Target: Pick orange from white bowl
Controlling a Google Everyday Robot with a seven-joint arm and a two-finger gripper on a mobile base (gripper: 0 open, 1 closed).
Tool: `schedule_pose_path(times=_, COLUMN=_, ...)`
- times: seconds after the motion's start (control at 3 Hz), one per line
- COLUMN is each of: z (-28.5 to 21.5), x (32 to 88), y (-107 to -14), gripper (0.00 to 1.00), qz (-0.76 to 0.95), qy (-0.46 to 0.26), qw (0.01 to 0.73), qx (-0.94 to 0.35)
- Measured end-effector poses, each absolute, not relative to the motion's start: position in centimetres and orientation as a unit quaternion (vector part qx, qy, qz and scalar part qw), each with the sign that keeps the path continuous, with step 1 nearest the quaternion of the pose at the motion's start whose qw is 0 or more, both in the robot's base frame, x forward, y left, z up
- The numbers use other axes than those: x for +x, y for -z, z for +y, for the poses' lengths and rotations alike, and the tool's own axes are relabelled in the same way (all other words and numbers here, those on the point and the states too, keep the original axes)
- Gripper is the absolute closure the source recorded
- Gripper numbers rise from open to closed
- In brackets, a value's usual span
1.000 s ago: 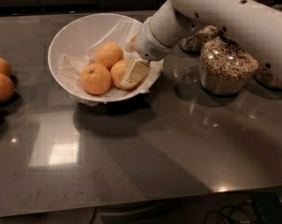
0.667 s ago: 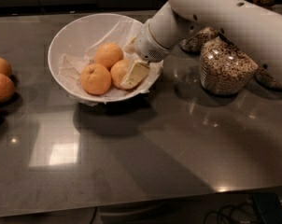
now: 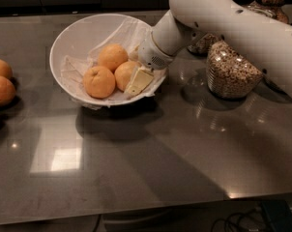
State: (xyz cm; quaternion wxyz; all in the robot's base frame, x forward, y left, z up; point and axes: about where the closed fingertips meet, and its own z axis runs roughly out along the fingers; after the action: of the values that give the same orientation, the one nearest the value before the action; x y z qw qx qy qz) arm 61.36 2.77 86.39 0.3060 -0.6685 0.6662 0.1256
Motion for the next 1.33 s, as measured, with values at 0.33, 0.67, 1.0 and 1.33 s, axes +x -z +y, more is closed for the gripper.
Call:
schedule_pose_path(times=0.33, z=3.02, x=61.39, y=-85.53, gripper=0.3, qz=0.669, qy=-0.132, qw=0.299, qx=-0.668)
schedule_pose_path(times=0.67, z=3.08, x=61.38, y=-85.28, gripper=0.49, qz=0.669, qy=-0.134, qw=0.298, qx=-0.667)
schedule_pose_path(times=1.0, z=3.08, x=61.38, y=-85.28, gripper=0.73, qz=0.669, qy=-0.134, qw=0.298, qx=-0.667)
schedule_pose_path(times=1.33, z=3.09, x=61.38, y=-85.28, gripper=0.96, qz=0.669, qy=-0.134, qw=0.298, qx=-0.667)
